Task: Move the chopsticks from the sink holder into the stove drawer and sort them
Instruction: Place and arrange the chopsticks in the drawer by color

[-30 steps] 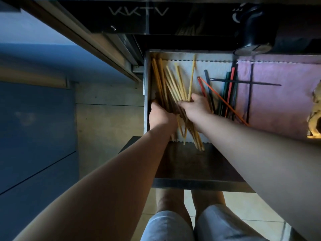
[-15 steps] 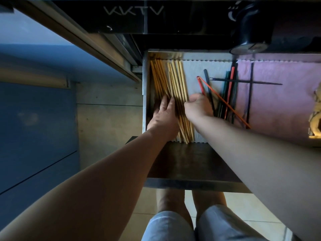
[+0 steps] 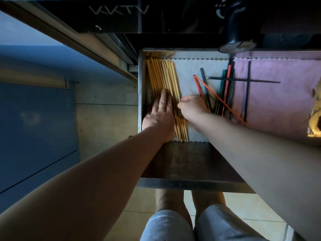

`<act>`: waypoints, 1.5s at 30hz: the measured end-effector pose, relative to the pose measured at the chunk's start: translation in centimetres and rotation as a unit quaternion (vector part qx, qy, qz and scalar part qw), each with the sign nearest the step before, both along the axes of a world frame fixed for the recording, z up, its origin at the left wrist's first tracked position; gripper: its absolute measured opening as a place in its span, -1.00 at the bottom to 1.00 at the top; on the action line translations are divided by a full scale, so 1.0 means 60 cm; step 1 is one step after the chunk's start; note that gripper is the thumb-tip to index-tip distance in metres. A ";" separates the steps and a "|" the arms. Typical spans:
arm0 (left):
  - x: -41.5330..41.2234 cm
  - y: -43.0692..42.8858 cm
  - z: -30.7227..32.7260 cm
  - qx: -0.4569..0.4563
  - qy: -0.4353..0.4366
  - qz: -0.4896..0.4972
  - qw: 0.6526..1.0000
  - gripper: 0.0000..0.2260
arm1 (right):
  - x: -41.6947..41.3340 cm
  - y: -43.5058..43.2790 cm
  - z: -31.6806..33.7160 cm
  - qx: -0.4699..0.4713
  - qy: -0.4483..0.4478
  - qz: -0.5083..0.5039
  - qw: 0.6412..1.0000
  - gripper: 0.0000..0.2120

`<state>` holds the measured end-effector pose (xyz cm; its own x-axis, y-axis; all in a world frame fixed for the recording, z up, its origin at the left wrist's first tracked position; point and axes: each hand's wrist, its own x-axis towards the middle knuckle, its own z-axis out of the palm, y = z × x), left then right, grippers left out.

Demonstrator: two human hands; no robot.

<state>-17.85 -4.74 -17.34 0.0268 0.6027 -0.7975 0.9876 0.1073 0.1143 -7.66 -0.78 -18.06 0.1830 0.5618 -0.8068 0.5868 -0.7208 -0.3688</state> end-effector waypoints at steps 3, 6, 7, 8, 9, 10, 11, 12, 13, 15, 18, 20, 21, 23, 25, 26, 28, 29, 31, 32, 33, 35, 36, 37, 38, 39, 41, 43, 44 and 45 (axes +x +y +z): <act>0.000 -0.014 0.006 -0.027 -0.002 -0.011 1.000 -0.25 | 0.002 0.001 -0.003 -0.007 -0.007 -0.002 1.000 -0.78; -0.001 -0.015 0.015 -0.058 0.013 0.012 0.998 -0.24 | 0.010 -0.001 -0.006 -0.025 -0.012 0.001 1.000 -0.79; 0.000 -0.018 0.016 -0.063 0.016 -0.001 0.998 -0.23 | 0.010 -0.003 -0.007 -0.034 -0.010 0.004 0.999 -0.78; -0.001 -0.021 0.017 -0.065 0.018 -0.016 0.998 -0.22 | 0.010 -0.004 -0.007 -0.041 -0.005 0.007 0.999 -0.78; -0.002 -0.024 0.017 -0.068 0.022 -0.026 0.997 -0.21 | 0.008 -0.005 -0.007 -0.048 0.001 0.005 0.999 -0.77; -0.002 -0.026 0.017 -0.069 0.028 -0.029 0.997 -0.21 | 0.006 -0.005 -0.008 -0.054 0.009 -0.002 0.999 -0.77; -0.002 -0.026 0.018 -0.070 0.034 -0.026 0.997 -0.21 | 0.006 -0.004 -0.008 -0.061 0.018 -0.014 0.998 -0.77; 0.000 -0.023 0.020 -0.072 0.041 -0.016 0.996 -0.21 | 0.006 -0.003 -0.010 -0.067 0.025 -0.024 0.997 -0.77; 0.002 -0.021 0.022 -0.074 0.048 -0.004 0.996 -0.21 | 0.007 -0.003 -0.011 -0.072 0.026 -0.030 0.997 -0.78; 0.007 -0.016 0.023 -0.077 0.053 0.007 0.996 -0.21 | 0.008 -0.005 -0.013 -0.076 0.021 -0.030 0.996 -0.79; 0.009 -0.016 0.021 -0.074 0.047 -0.008 0.996 -0.24 | 0.008 -0.007 -0.016 -0.073 0.037 -0.037 0.996 -0.79; 0.005 -0.016 0.021 -0.076 0.044 -0.004 0.996 -0.26 | 0.007 -0.007 -0.015 -0.072 0.044 -0.036 0.996 -0.78; 0.003 -0.015 0.022 -0.073 0.042 0.001 0.996 -0.27 | 0.008 -0.007 -0.015 -0.072 0.044 -0.037 0.996 -0.78; 0.002 -0.014 0.022 -0.058 0.037 0.002 0.998 -0.25 | 0.008 -0.008 -0.015 -0.068 0.034 -0.028 0.997 -0.78; 0.003 -0.014 0.022 -0.058 0.035 -0.007 0.998 -0.26 | 0.007 -0.010 -0.014 -0.068 0.041 -0.023 0.997 -0.79; 0.004 -0.014 0.022 -0.067 0.038 -0.008 0.997 -0.27 | 0.007 -0.010 -0.015 -0.071 0.050 -0.032 0.996 -0.78; 0.005 -0.011 0.021 -0.078 0.046 0.000 0.996 -0.27 | 0.007 -0.009 -0.012 -0.078 0.060 -0.048 0.994 -0.77; 0.005 -0.008 0.021 -0.075 0.048 0.011 0.996 -0.26 | 0.007 -0.009 -0.011 -0.075 0.054 -0.051 0.994 -0.77; 0.007 -0.003 0.021 -0.069 0.044 0.035 0.996 -0.26 | 0.008 -0.010 -0.012 -0.070 0.047 -0.053 0.995 -0.78; 0.008 -0.002 0.020 -0.065 0.041 0.042 0.996 -0.27 | 0.007 -0.011 -0.013 -0.074 0.058 -0.055 0.994 -0.78; 0.008 -0.001 0.021 -0.061 0.039 0.043 0.996 -0.27 | 0.004 -0.012 -0.011 -0.083 0.075 -0.058 0.992 -0.78; 0.006 -0.002 0.021 -0.053 0.034 0.040 0.997 -0.27 | 0.002 -0.013 -0.009 -0.097 0.084 -0.060 0.990 -0.78; 0.005 -0.003 0.020 -0.049 0.030 0.036 0.998 -0.28 | 0.003 -0.012 -0.010 -0.094 0.074 -0.062 0.991 -0.78; 0.004 -0.004 0.019 -0.046 0.025 0.030 0.998 -0.28 | 0.005 -0.011 -0.009 -0.092 0.063 -0.066 0.992 -0.79; 0.003 -0.005 0.017 -0.043 0.020 0.020 0.999 -0.27 | 0.007 -0.010 -0.010 -0.088 0.057 -0.072 0.992 -0.79; 0.003 -0.006 0.016 -0.041 0.014 0.010 0.999 -0.27 | 0.008 -0.010 -0.009 -0.086 0.056 -0.077 0.992 -0.78; 0.005 -0.006 0.013 -0.035 0.003 -0.012 0.999 -0.25 | 0.010 -0.009 -0.008 -0.075 0.051 -0.085 0.992 -0.80; 0.007 -0.005 0.009 -0.022 -0.004 -0.029 0.999 -0.22 | 0.012 -0.005 -0.006 -0.050 0.036 -0.069 0.996 -0.81; 0.009 -0.005 0.007 -0.016 -0.005 -0.035 0.999 -0.22 | 0.014 -0.003 -0.006 -0.036 0.032 -0.057 0.997 -0.80; 0.010 -0.006 0.005 -0.013 -0.006 -0.040 0.999 -0.23 | 0.015 -0.001 -0.005 -0.026 0.027 -0.045 0.998 -0.80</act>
